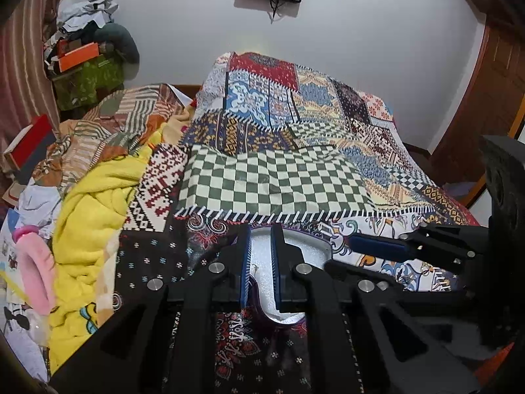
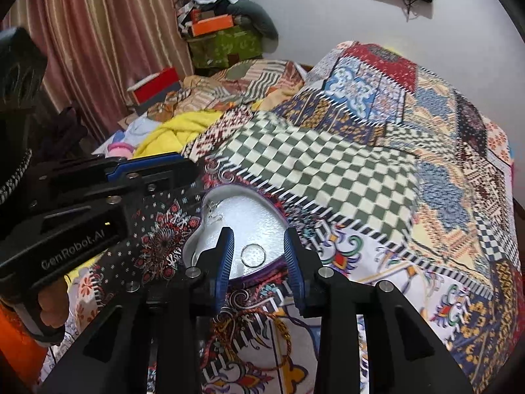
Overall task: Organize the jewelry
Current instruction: 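Drop the silver hoop into the heart tin with the right tool while the left drops its earring, then grasp the gold beaded bracelet with the left tool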
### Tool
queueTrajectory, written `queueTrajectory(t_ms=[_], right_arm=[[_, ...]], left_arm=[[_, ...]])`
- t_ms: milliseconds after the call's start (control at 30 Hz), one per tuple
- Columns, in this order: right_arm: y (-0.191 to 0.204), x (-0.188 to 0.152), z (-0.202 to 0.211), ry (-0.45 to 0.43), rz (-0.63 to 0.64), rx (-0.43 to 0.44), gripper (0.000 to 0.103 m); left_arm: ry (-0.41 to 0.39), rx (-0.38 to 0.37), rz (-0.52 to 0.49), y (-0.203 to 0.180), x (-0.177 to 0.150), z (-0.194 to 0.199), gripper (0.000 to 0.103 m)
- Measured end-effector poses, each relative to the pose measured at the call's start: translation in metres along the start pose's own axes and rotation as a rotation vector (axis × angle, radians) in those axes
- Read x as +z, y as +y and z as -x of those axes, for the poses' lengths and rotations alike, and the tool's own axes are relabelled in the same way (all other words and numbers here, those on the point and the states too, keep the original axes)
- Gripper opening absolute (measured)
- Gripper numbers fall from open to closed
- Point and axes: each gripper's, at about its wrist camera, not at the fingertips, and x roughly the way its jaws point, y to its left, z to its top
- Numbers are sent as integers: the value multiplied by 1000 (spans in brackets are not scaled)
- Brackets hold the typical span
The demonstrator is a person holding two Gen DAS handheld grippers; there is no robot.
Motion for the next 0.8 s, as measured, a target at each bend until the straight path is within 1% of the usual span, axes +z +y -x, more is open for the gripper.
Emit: queueTrajectory(t_ms=[200,333,433,600,667,733,800], right_arm=[[-11,3,44,-77,-35,-49,29],[-17,2,72,-122,-55,-74,29],[-21,-3,91,-146,-65,-99,29],[-28,-22,113,-163,-85,-146,38],[-31,-29,120,-163,-98,-159,38],[-37,-36,125,-157,-114,-169,39],[-42,-43,129,-154,-129,-181,39]], left_arm=[[-36,9,-10,-8,5,28,9],[-58,13,-24,-17,5,47,17],[-69,13,-40,-25,2,60,19],[-55,0,-69,-41,-6,70,20],[-45,1,-86,-48,-11,71,33],[-36,2,-99,-54,-17,71,40],[-18,0,-113,-60,-24,70,40]])
